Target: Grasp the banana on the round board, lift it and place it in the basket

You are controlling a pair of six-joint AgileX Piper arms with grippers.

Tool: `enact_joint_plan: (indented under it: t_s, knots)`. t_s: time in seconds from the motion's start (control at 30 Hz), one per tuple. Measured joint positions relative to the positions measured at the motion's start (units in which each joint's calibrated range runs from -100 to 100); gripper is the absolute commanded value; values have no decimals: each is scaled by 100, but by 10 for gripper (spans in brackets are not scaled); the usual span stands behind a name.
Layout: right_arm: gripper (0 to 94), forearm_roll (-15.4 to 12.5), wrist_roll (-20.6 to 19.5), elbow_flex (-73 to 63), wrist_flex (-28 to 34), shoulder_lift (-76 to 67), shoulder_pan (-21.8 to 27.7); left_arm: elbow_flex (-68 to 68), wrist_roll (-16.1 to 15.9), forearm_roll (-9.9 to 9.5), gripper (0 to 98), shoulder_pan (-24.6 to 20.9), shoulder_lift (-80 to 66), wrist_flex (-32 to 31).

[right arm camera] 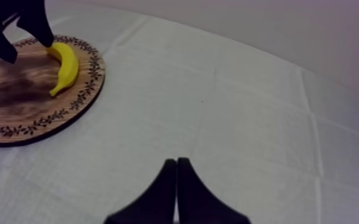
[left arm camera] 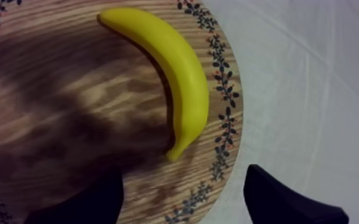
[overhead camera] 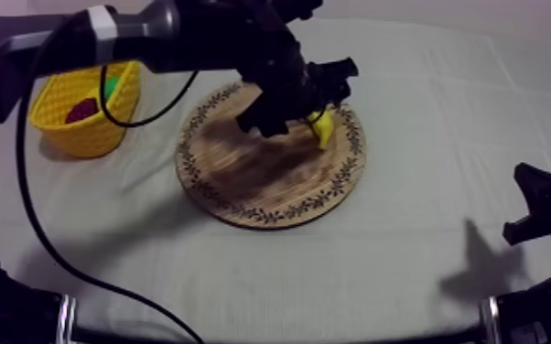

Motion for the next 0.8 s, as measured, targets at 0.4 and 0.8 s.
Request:
enact_joint_plan:
  t_s: [0.4,0.8]
  knots:
    - [3,0,0,0,0,0,0,-999,420,-305,705,-25,931,-116]
    - [3,0,0,0,0,0,0,-981,807,-776,684,-109,1263,-384]
